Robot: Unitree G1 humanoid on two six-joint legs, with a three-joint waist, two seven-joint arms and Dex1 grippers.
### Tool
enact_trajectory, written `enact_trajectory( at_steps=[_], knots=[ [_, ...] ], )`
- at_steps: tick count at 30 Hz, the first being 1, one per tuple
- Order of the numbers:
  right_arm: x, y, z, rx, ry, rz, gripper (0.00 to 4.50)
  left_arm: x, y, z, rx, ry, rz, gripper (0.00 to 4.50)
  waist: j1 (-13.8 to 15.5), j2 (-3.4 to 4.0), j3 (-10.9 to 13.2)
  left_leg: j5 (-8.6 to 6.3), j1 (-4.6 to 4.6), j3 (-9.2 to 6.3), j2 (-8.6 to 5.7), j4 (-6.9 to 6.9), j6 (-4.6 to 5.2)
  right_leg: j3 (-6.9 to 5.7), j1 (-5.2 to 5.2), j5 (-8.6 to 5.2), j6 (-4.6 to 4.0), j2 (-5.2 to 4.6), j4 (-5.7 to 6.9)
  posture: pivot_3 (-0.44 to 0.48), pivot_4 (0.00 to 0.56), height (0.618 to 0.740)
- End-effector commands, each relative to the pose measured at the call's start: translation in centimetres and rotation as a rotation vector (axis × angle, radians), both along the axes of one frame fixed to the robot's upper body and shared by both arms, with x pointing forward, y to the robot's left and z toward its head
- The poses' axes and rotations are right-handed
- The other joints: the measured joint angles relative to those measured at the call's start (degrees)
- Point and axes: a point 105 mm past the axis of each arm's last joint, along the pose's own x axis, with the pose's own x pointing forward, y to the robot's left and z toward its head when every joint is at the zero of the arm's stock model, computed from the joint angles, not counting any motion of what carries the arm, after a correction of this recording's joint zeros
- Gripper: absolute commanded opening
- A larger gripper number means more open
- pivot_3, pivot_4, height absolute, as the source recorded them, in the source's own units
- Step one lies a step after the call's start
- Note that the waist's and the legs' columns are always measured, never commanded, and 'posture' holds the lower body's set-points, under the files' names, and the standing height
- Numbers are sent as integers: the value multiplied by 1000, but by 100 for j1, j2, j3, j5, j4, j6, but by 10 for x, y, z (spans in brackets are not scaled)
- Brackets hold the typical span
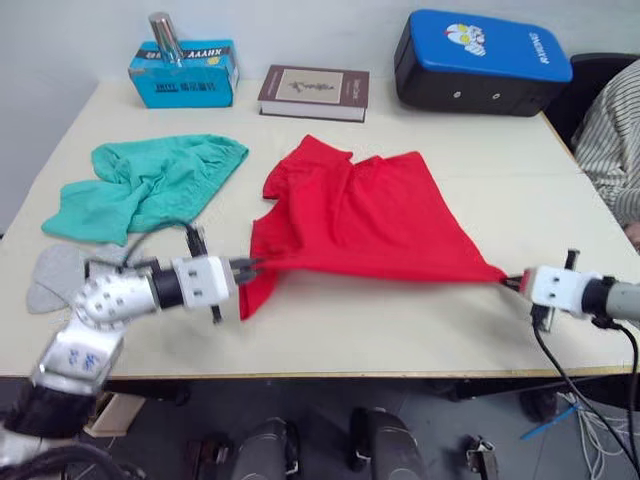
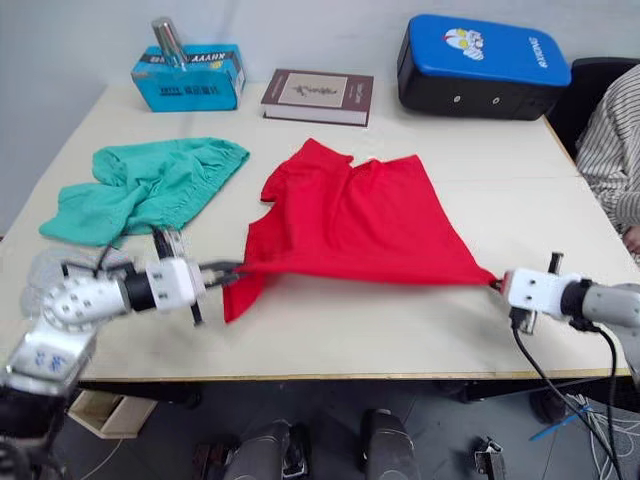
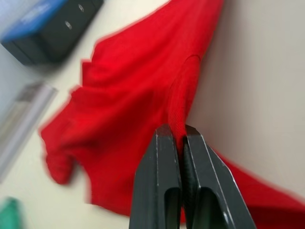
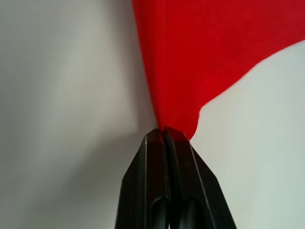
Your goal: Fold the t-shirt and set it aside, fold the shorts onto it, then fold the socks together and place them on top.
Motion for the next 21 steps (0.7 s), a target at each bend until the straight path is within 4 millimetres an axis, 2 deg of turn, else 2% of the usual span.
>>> enact_trajectory(
  at_steps=[1, 3, 6, 11, 14, 17, 21],
  knots=[
    [-15, 2, 8, 1, 82, 4, 0, 3, 7, 14, -29, -40, 92, 8, 4, -3, -2, -3, 5, 0, 9, 1, -4, 1, 5, 3, -5, 0, -3, 0, 150, 740],
    [-26, 5, 4, 23, 166, -15, 0, 5, 9, 15, -88, -17, 137, 8, 15, -4, -5, -4, 7, 0, 18, 1, -11, 2, 3, 5, -14, 2, -4, 0, 150, 740],
    [-55, 11, -11, 28, 378, -40, 0, 6, 5, 7, -119, 50, 162, 8, 75, 12, -23, -7, 10, 1, 21, 0, -19, 3, 3, -3, -28, 4, -3, 0, 150, 740],
    [-81, 44, -16, 151, 542, -51, 0, 2, -7, -5, -115, 141, 149, 8, 161, -21, -42, -12, 10, 3, 35, 0, -24, -2, 5, -8, -37, 19, -15, 0, 150, 740],
    [-98, 49, -21, 121, 637, -54, 0, -9, -14, -15, -102, 245, 121, 8, 179, -25, -45, -23, 10, 2, 36, 0, -20, -1, 7, -8, -38, 16, -18, 0, 150, 740],
    [-100, 46, -18, 123, 642, -90, 0, -20, -20, -20, -83, 296, 70, 8, 196, -27, -46, -28, 10, 1, 38, 0, -22, -1, 6, -11, -42, 16, -21, 0, 150, 740],
    [-86, 37, -9, 140, 545, -137, 0, -21, -19, -15, -62, 297, 36, 8, 220, -26, -46, -30, 8, 5, 39, 1, -23, 0, 0, -13, -46, 17, -21, 0, 150, 740]
  ],
)
